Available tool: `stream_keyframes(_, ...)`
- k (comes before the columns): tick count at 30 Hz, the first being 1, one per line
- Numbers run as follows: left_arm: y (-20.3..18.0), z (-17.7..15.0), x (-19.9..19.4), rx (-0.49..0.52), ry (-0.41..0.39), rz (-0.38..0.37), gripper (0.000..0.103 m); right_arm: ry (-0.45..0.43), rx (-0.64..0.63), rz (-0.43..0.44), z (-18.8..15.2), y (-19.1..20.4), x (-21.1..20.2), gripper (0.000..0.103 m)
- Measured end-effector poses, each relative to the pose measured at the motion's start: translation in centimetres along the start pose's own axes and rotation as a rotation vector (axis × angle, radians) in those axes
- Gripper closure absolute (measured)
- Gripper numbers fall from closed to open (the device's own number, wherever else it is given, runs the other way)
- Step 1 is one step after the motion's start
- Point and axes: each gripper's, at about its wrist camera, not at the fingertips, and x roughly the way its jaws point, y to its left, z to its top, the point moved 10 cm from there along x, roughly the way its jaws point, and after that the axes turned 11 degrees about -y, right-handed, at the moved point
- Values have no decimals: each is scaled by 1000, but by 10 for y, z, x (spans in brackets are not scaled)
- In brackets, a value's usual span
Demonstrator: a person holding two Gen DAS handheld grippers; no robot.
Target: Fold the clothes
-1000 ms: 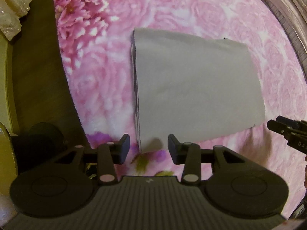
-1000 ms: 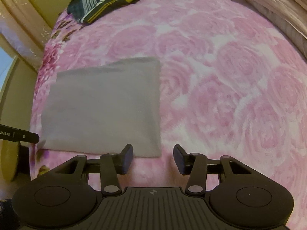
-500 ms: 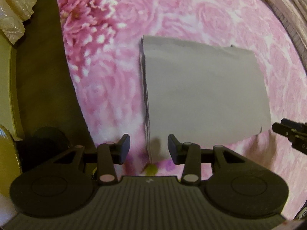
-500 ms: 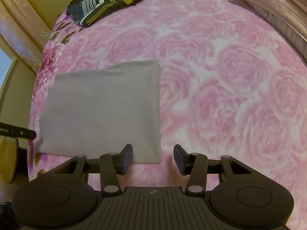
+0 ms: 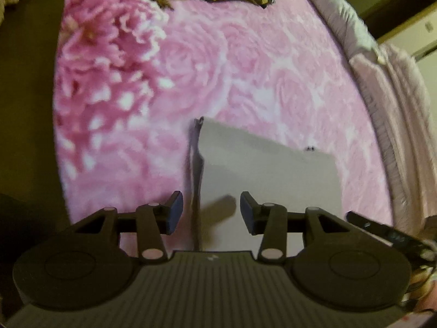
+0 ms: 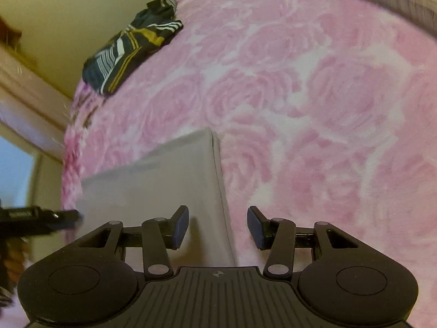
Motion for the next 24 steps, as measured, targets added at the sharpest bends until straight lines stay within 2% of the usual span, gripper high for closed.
stream_keyframes(4, 4, 5, 14, -52, -29, -77, 63, 4, 79, 97, 7, -8, 20, 59)
stream_keyframes(10, 8, 17, 26, -104, -60, -182, 64, 4, 83, 212, 33, -4, 48, 59)
stream_keyframes(14, 2, 24, 36, -58, -61, -234, 65, 22, 68, 277, 43, 4, 70, 59)
stream_keyframes(17, 0, 26, 42, -22, -60, -252, 77, 22, 86, 324, 46, 5, 78, 59)
stream_keyframes(18, 1, 26, 43, -21, -59, -253, 85, 22, 90, 335, 46, 4, 78, 60)
stream_keyframes(19, 3, 27, 45, -21, -56, -253, 90, 20, 90, 338, 45, 2, 77, 62)
stream_keyframes(21, 6, 26, 44, -21, -55, -264, 94, 17, 87, 321, 44, -1, 78, 87)
stream_keyframes(23, 3, 27, 45, 9, -58, -269, 97, 4, 140, 333, 43, -3, 75, 96)
stream_keyframes(24, 1, 27, 44, 26, -62, -269, 100, -19, 140, 327, 43, -1, 72, 97)
